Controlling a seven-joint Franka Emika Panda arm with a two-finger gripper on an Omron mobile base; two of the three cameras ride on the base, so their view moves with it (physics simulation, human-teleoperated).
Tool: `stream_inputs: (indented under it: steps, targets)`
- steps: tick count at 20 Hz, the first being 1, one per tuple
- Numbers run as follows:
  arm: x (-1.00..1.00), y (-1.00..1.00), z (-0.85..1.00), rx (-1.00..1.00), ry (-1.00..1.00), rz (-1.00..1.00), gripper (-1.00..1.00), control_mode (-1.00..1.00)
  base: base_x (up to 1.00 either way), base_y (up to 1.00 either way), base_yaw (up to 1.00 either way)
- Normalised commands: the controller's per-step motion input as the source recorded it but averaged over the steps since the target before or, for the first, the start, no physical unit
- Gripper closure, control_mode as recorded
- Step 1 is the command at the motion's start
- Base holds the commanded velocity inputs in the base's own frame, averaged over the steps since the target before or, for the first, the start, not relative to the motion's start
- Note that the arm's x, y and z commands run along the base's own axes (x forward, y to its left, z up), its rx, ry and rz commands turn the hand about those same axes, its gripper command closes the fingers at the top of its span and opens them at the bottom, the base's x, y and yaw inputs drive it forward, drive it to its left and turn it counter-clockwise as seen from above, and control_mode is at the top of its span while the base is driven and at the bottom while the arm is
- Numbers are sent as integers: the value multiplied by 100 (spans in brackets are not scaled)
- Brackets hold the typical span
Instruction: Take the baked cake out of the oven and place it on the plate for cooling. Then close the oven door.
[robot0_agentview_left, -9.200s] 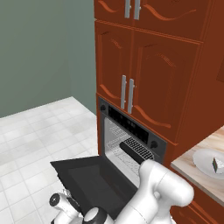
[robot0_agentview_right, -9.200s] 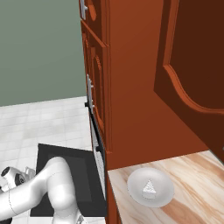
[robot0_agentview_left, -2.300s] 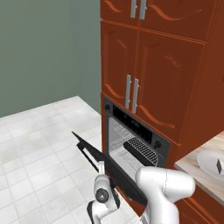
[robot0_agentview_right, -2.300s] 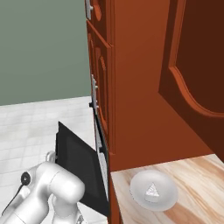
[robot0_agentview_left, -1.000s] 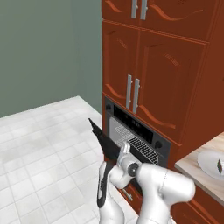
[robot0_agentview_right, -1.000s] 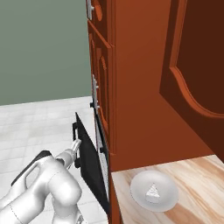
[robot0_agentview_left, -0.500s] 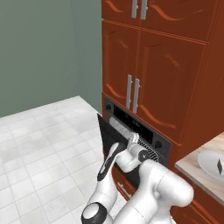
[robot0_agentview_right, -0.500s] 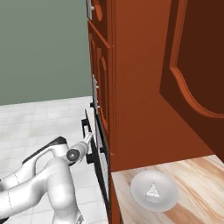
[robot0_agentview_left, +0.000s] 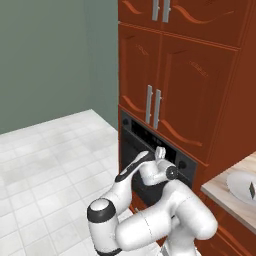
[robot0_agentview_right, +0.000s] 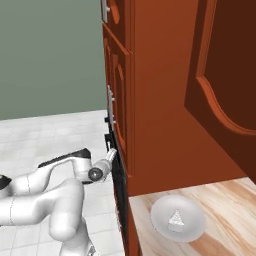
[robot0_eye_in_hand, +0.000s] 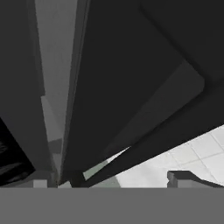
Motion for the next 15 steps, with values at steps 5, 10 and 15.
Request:
stream_inputs:
  steps: [5, 10, 15]
  targets:
    - [40, -32, -1, 0, 0, -1, -100, -100, 0, 0, 0]
    - [35, -27, -4, 0, 0, -3, -100, -100, 0, 0, 0]
    - [32, -25, -6, 0, 0, -5, -100, -100, 0, 0, 0]
